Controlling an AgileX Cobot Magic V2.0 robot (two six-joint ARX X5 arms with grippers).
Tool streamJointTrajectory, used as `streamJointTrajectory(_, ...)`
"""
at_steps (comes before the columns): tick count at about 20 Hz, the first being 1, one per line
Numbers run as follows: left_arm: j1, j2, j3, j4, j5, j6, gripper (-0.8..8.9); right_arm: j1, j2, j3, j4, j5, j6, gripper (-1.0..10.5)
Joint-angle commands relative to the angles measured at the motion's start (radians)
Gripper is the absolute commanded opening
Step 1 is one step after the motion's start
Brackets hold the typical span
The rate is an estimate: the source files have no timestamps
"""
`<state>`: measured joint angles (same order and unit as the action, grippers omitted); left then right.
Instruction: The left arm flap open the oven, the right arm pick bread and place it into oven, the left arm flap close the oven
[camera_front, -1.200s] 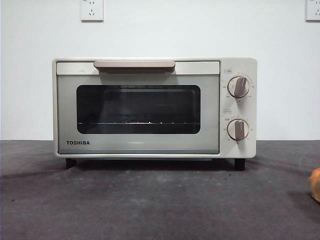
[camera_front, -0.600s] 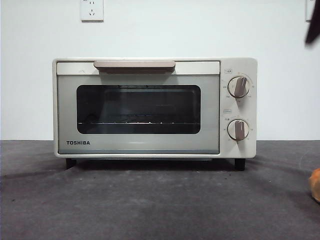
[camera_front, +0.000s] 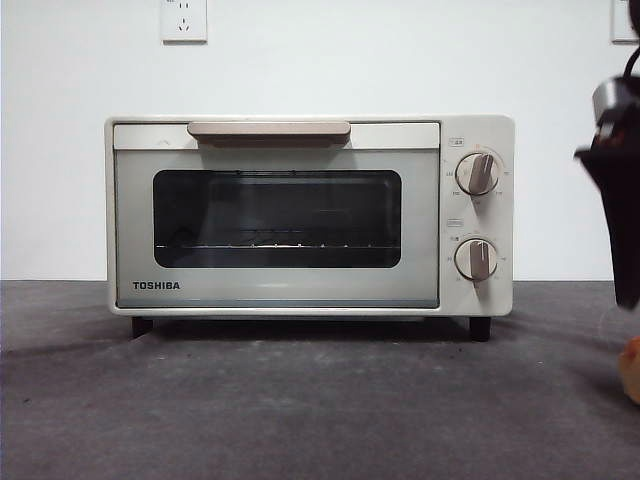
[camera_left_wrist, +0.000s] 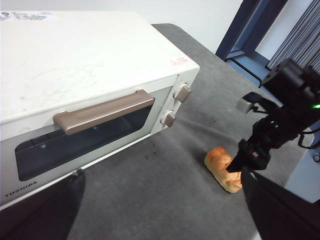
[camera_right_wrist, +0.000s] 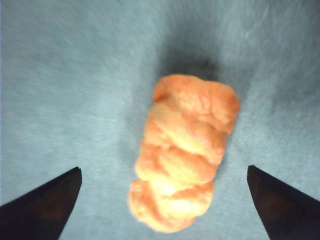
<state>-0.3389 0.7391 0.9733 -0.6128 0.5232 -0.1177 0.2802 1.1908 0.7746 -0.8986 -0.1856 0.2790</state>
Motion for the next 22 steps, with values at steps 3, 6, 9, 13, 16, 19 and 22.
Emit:
streamJointTrajectory(3,-0.006,0.005,0.023,0.000,0.001,0.002,5.00,0.020,0.101,-0.001,0.043,0.023,0.021,5.3)
streamJointTrajectory(6,-0.006,0.005,0.023,0.000,0.000,0.001,4.99,0.020,0.154,-0.001,0.069,0.023,0.020,5.0)
streamJointTrajectory(9,-0.006,0.005,0.023,0.002,0.000,0.001,5.00,0.019,0.203,-0.001,0.085,0.027,0.005,4.4)
streamJointTrajectory(13,-0.006,0.005,0.023,0.002,0.000,0.001,5.00,0.019,0.254,-0.001,0.111,0.027,0.000,3.2)
streamJointTrajectory(16,-0.006,0.005,0.023,0.002,0.000,0.001,5.00,0.019,0.251,-0.001,0.111,0.031,0.001,1.8)
streamJointTrajectory(19,-0.006,0.006,0.023,0.001,0.000,0.002,5.00,0.018,0.225,0.002,0.082,0.026,0.001,1.7)
streamJointTrajectory(22,-0.006,0.006,0.023,0.000,-0.006,0.001,4.96,0.018,0.126,0.002,0.037,0.026,0.001,1.6)
